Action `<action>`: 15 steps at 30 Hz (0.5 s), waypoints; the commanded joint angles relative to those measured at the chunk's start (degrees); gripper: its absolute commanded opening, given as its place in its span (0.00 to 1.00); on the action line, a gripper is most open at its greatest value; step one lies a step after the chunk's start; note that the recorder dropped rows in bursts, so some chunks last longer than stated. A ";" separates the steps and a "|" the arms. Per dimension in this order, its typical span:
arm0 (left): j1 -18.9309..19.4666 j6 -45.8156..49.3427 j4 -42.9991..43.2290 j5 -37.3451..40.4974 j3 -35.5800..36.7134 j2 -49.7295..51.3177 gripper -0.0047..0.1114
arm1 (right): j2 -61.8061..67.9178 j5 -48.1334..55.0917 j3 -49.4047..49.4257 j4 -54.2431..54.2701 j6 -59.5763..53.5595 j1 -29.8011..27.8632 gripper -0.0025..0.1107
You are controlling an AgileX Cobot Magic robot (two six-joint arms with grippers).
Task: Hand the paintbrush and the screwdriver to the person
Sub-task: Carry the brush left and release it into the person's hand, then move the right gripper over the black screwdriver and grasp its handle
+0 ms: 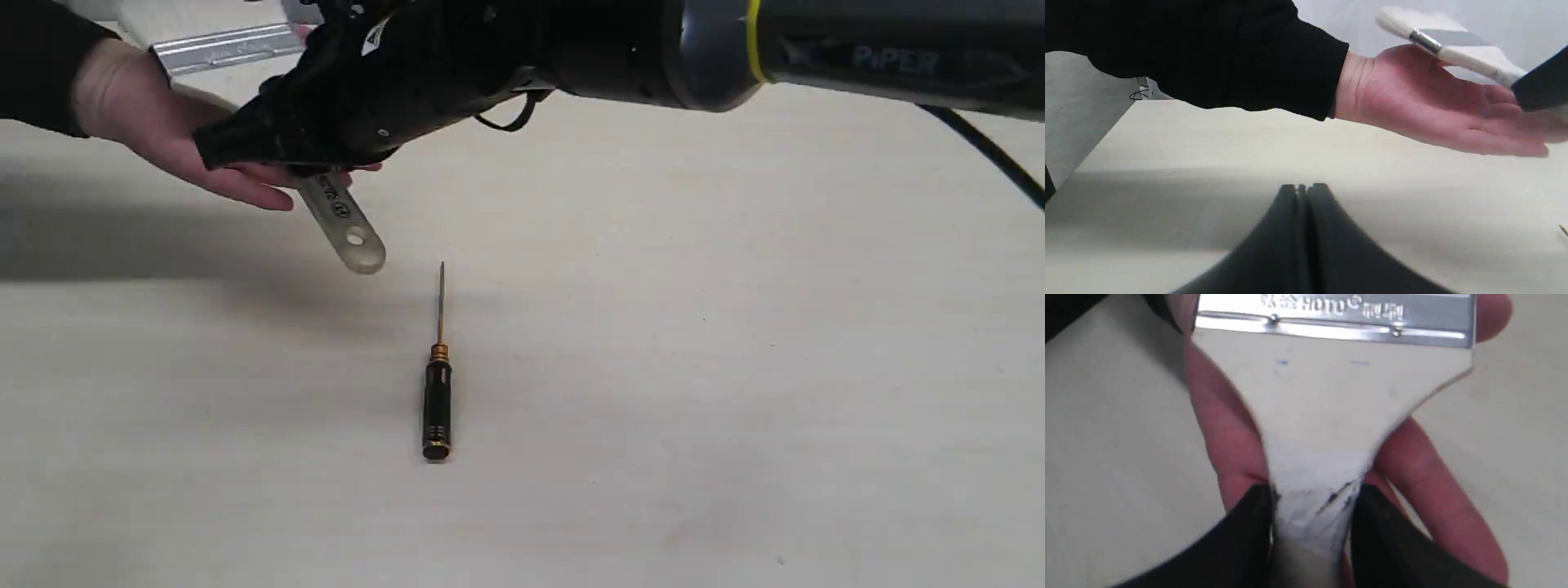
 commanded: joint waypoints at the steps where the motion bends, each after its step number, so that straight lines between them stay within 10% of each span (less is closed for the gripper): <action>1: -0.30 -0.12 -0.01 -0.35 0.12 -0.14 0.04 | -0.03 1.63 -0.54 0.43 0.37 0.05 0.35; 15: -0.30 -0.12 -0.23 -0.32 0.12 -0.14 0.04 | -0.03 28.44 -8.76 -21.75 24.12 0.05 0.38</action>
